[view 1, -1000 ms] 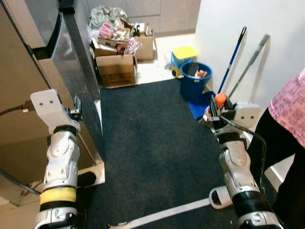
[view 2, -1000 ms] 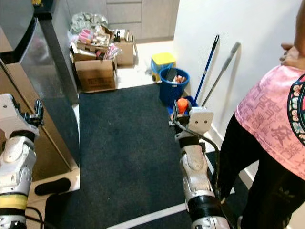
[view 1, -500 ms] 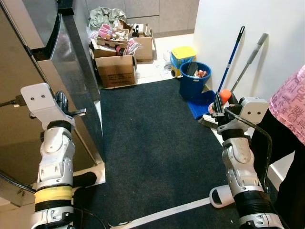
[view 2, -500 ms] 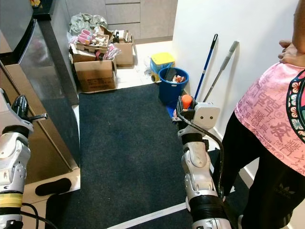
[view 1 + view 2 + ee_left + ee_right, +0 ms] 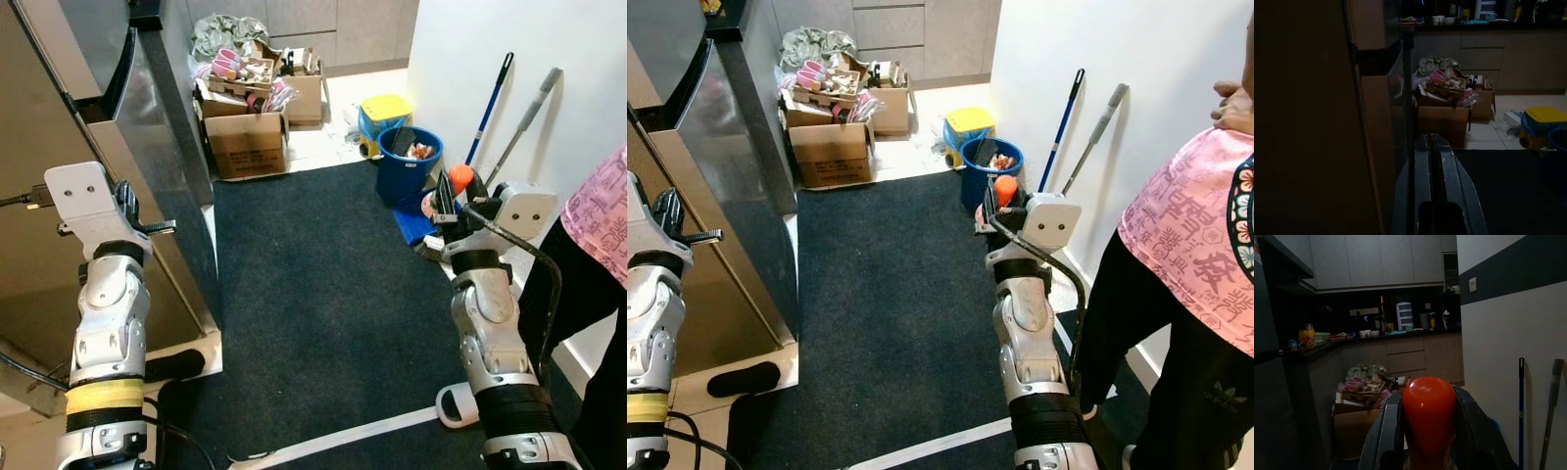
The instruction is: Restocking fridge
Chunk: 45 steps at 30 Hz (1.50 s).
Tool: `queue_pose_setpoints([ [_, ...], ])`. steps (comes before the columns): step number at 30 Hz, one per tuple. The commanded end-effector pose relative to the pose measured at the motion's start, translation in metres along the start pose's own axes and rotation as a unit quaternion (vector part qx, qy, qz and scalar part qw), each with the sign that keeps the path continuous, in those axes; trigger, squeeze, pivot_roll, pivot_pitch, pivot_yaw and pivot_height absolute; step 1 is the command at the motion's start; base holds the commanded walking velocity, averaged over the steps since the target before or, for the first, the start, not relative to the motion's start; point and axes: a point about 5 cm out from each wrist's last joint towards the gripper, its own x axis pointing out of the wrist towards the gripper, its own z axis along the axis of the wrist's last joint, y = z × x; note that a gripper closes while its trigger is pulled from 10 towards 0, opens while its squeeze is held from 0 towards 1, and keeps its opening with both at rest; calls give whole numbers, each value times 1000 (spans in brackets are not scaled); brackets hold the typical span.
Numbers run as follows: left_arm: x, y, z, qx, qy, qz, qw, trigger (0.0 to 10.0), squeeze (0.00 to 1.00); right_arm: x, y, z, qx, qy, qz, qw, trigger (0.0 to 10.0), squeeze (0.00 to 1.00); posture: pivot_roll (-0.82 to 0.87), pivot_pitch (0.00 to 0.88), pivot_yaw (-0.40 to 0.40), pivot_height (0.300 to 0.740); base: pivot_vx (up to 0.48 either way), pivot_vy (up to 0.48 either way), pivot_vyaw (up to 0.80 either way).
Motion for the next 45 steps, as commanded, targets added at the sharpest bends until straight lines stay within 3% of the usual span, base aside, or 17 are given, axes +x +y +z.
queue_pose_setpoints([
  [1, 0, 2, 2, 18, -5, -3, 1000, 10000, 0, 1, 0, 4, 3, -4, 1, 1000, 10000, 0, 75, 0, 22, 740, 480, 0, 0],
  [18, 3, 0, 5, 21, -4, -3, 1000, 10000, 0, -2, -3, -2, -3, 14, -3, 1000, 10000, 0, 73, 0, 32, 740, 447, 0, 0],
  [26, 4, 3, 4, 14, 1, 10, 1000, 10000, 0, -4, -3, -5, -3, 19, -5, 1000, 10000, 0, 72, 0, 36, 740, 164, 0, 0],
  [31, 0, 15, 2, 9, 5, 35, 999, 10000, 0, -5, -1, -7, -3, 24, 4, 1000, 10000, 0, 71, 0, 38, 740, 0, 0, 0],
  [35, -6, 36, -4, 31, 14, 75, 997, 10000, 0, -7, 1, -9, -3, 30, 17, 999, 10000, 0, 75, 0, 41, 740, 0, 0, 0],
  [40, -9, 52, -7, 45, 18, 80, 996, 10000, 0, -7, 4, -10, -4, 31, 25, 999, 10000, 0, 76, 0, 42, 740, 0, 0, 0],
  [44, 5, 80, -4, 76, 24, 96, 992, 10000, 0, -8, 9, -10, -5, 31, 38, 999, 10000, 0, 85, 0, 38, 740, 0, 0, 0],
  [45, 5, 80, -4, 76, 24, 96, 992, 10000, 0, -8, 9, -10, -5, 31, 38, 999, 10000, 0, 85, 0, 38, 740, 0, 0, 0],
])
